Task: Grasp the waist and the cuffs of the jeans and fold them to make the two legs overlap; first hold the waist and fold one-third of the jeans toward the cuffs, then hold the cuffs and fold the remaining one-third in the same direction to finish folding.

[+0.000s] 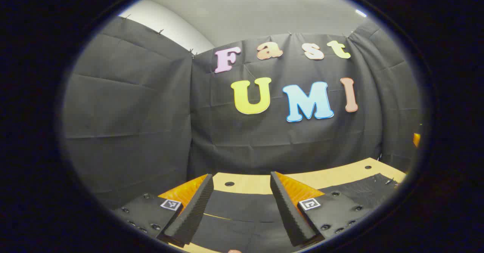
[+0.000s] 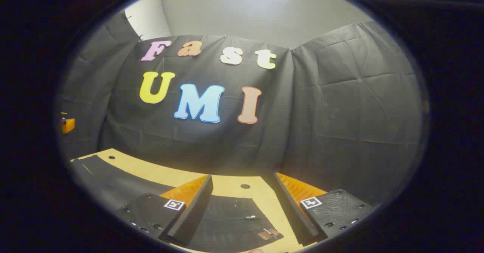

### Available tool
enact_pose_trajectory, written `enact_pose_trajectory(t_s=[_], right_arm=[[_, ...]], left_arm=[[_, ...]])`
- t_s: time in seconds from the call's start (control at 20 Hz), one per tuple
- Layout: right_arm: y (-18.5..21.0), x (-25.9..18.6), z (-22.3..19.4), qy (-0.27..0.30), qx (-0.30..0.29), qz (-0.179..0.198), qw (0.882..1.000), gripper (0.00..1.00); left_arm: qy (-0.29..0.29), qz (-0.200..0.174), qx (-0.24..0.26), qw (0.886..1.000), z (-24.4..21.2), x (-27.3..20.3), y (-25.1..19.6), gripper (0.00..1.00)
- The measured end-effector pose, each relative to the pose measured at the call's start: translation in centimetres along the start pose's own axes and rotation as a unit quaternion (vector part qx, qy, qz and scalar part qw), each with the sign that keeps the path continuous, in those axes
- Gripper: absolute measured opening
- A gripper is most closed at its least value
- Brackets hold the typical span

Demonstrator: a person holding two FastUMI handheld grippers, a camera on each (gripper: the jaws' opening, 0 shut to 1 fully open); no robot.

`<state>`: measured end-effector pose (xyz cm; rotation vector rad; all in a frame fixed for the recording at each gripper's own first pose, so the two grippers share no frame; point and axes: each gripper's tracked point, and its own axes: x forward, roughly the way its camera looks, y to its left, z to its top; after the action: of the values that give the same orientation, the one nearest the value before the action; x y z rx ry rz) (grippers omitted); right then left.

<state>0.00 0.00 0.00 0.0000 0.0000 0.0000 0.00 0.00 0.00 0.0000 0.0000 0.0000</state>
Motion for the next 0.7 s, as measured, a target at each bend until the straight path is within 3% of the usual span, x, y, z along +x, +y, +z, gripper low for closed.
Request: enact_pose_trajectory(t_s=[0.05,0.1,0.4,0.7], right_arm=[[0.2,0.0,0.0,0.000,0.000,0.001,1.000,0.94],[0.3,0.1,-0.1,0.002,-0.001,0.001,1.000,0.94],[0.6,0.5,-0.5,0.011,-0.004,0.002,1.000,0.95],[0.9,0.9,-1.2,0.019,-0.002,0.003,1.000,0.95]], left_arm=[[-0.002,0.004,-0.001,1.000,0.1,0.1,0.5,1.00],[-0.004,0.007,-0.002,1.000,0.1,0.3,0.9,0.96],[0.003,0.018,-0.009,1.000,-0.4,0.6,2.7,1.00],[0.013,0.025,-0.017,0.999,-1.3,0.6,3.8,0.96]])
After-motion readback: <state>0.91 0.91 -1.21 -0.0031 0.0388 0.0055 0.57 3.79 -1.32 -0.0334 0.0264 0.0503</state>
